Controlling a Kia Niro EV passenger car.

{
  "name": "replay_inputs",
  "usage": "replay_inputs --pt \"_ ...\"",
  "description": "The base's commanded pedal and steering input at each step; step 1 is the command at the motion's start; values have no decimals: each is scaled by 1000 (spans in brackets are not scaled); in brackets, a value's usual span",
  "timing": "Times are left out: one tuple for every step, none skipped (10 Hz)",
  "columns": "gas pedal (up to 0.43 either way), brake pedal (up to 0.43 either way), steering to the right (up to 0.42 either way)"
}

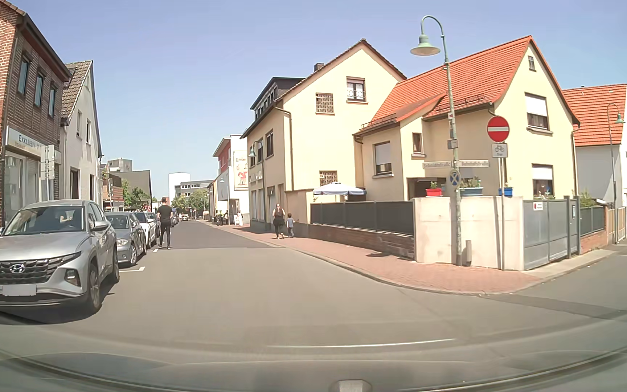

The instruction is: Follow the waypoints while adhering to traffic rules and regulations

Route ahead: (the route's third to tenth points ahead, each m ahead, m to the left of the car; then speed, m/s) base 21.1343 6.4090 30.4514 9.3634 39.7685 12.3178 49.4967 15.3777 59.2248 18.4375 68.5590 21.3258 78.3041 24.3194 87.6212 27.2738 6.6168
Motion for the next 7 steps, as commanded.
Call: replay_inputs --pt "0 189 -89" --pt "0 189 -91" --pt "0 183 -93" --pt "0 183 -95" --pt "0 189 -97" --pt "0 183 -99" --pt "0 183 -99"
